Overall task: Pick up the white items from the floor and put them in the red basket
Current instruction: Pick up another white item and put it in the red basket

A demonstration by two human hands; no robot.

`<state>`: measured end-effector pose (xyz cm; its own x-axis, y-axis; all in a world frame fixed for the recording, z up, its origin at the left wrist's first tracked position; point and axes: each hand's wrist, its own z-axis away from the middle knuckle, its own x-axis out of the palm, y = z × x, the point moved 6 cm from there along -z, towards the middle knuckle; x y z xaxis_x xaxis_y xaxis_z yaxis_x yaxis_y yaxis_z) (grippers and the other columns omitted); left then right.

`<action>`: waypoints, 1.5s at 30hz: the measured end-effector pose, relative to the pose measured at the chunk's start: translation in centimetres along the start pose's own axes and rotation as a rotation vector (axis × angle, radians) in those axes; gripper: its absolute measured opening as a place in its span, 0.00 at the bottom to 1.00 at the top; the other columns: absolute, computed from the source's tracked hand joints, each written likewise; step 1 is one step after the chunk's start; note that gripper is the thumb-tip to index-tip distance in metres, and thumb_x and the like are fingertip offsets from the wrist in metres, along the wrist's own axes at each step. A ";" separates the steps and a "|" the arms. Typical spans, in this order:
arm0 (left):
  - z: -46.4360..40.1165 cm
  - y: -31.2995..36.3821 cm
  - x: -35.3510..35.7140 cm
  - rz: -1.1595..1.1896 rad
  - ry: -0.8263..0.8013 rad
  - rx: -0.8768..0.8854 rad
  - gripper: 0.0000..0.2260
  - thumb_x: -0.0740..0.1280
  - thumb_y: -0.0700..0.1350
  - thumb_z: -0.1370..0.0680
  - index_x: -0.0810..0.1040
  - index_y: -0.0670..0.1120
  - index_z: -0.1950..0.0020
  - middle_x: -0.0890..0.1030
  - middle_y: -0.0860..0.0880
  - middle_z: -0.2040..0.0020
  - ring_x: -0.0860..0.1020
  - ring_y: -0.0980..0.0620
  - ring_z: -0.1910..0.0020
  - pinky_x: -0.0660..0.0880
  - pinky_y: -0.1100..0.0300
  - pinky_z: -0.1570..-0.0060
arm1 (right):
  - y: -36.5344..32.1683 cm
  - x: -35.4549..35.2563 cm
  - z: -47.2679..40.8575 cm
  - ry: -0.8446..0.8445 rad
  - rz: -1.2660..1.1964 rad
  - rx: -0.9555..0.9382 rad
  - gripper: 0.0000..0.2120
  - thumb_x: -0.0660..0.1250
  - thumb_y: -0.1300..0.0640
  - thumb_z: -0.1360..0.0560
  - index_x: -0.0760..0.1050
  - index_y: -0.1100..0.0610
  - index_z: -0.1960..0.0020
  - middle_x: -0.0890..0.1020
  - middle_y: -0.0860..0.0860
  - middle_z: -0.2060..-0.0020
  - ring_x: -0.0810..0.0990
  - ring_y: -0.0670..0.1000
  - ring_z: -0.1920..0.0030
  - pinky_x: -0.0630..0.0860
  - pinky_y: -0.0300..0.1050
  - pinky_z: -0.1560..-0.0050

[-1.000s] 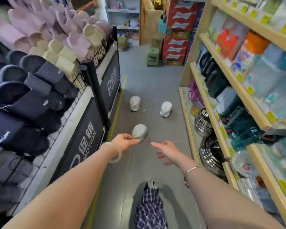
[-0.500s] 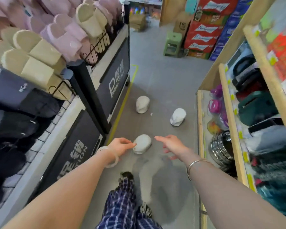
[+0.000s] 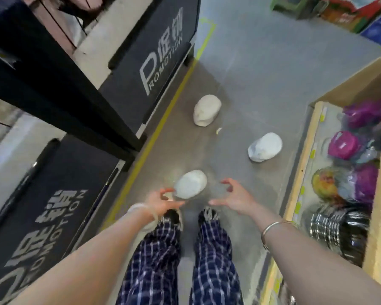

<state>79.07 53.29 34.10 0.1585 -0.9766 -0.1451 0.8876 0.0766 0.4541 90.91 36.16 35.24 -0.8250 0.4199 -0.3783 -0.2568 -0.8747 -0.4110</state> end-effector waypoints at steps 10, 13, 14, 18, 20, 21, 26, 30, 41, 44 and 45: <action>-19.6 -8.3 3.1 0.141 0.139 -0.172 0.35 0.75 0.47 0.31 0.62 0.57 0.28 0.63 0.46 0.26 0.62 0.43 0.28 0.68 0.44 0.34 | 3.5 2.6 -19.9 -0.234 0.056 -0.036 0.39 0.76 0.60 0.32 0.60 0.54 0.27 0.69 0.51 0.31 0.70 0.51 0.37 0.70 0.46 0.40; -25.3 -11.2 4.2 0.227 0.142 -0.184 0.38 0.76 0.46 0.32 0.60 0.58 0.27 0.61 0.48 0.26 0.62 0.43 0.29 0.69 0.42 0.35 | 5.4 5.4 -26.2 -0.250 0.096 -0.015 0.45 0.77 0.57 0.33 0.54 0.48 0.25 0.65 0.49 0.28 0.69 0.51 0.40 0.73 0.50 0.47; -27.4 -12.4 4.5 0.226 0.144 -0.184 0.39 0.76 0.47 0.32 0.60 0.59 0.27 0.61 0.49 0.26 0.64 0.42 0.30 0.70 0.42 0.36 | 6.2 6.5 -28.4 -0.257 0.120 0.008 0.48 0.78 0.55 0.34 0.51 0.45 0.24 0.63 0.48 0.28 0.69 0.53 0.38 0.76 0.52 0.49; -34.0 -15.7 5.2 0.294 0.132 -0.227 0.39 0.77 0.49 0.33 0.59 0.62 0.29 0.61 0.51 0.26 0.67 0.43 0.32 0.75 0.46 0.45 | 7.8 10.3 -35.8 -0.280 0.238 0.047 0.55 0.79 0.51 0.37 0.44 0.39 0.24 0.61 0.46 0.26 0.69 0.56 0.34 0.79 0.59 0.49; -36.4 -16.7 5.6 0.366 0.117 -0.251 0.38 0.76 0.49 0.33 0.59 0.63 0.29 0.65 0.50 0.29 0.69 0.43 0.36 0.77 0.46 0.50 | 8.0 11.8 -38.6 -0.304 0.294 0.029 0.58 0.80 0.48 0.39 0.42 0.39 0.24 0.61 0.45 0.27 0.72 0.55 0.39 0.79 0.59 0.50; -37.3 -17.1 5.9 0.372 0.098 -0.260 0.37 0.76 0.49 0.33 0.59 0.63 0.30 0.67 0.50 0.31 0.70 0.44 0.37 0.77 0.45 0.49 | 8.1 12.3 -39.6 -0.318 0.323 0.023 0.59 0.80 0.47 0.40 0.41 0.38 0.24 0.62 0.45 0.28 0.74 0.54 0.43 0.80 0.59 0.51; -40.4 -18.5 7.8 0.588 0.051 -0.262 0.31 0.77 0.44 0.34 0.65 0.62 0.39 0.72 0.54 0.42 0.73 0.45 0.43 0.80 0.51 0.63 | 10.5 14.2 -42.7 -0.433 0.310 0.084 0.52 0.80 0.49 0.39 0.50 0.37 0.28 0.68 0.42 0.38 0.72 0.54 0.43 0.81 0.60 0.57; -40.9 -19.3 8.8 0.704 0.090 -0.247 0.27 0.79 0.45 0.39 0.73 0.52 0.44 0.80 0.51 0.49 0.80 0.50 0.52 0.80 0.56 0.65 | 11.9 14.5 -43.5 -0.454 0.101 0.130 0.41 0.80 0.53 0.39 0.62 0.38 0.34 0.74 0.44 0.40 0.77 0.54 0.43 0.82 0.58 0.62; -37.8 -20.7 9.2 0.680 0.073 -0.290 0.13 0.75 0.42 0.32 0.75 0.50 0.53 0.81 0.47 0.55 0.80 0.50 0.59 0.81 0.57 0.65 | 10.9 16.0 -41.7 -0.506 0.075 0.165 0.39 0.80 0.59 0.38 0.64 0.38 0.36 0.74 0.44 0.43 0.77 0.53 0.46 0.80 0.50 0.62; -35.7 -20.3 8.1 0.641 0.055 -0.307 0.18 0.77 0.45 0.35 0.75 0.48 0.50 0.81 0.45 0.53 0.82 0.48 0.58 0.82 0.55 0.66 | 10.3 16.1 -39.8 -0.506 0.067 0.168 0.39 0.80 0.58 0.39 0.64 0.38 0.37 0.74 0.44 0.43 0.77 0.53 0.45 0.81 0.53 0.60; -35.0 -20.1 7.7 0.621 0.042 -0.311 0.22 0.78 0.46 0.37 0.75 0.47 0.47 0.81 0.44 0.52 0.82 0.48 0.58 0.82 0.56 0.66 | 10.0 16.1 -39.2 -0.501 0.064 0.164 0.39 0.80 0.58 0.39 0.64 0.38 0.37 0.74 0.44 0.43 0.77 0.54 0.45 0.82 0.54 0.58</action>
<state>77.57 51.28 -6.86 0.6882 -0.7251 0.0236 0.7087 0.6789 0.1920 94.80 43.69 -7.44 -0.9707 0.2324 0.0611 -0.2403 -0.9381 -0.2496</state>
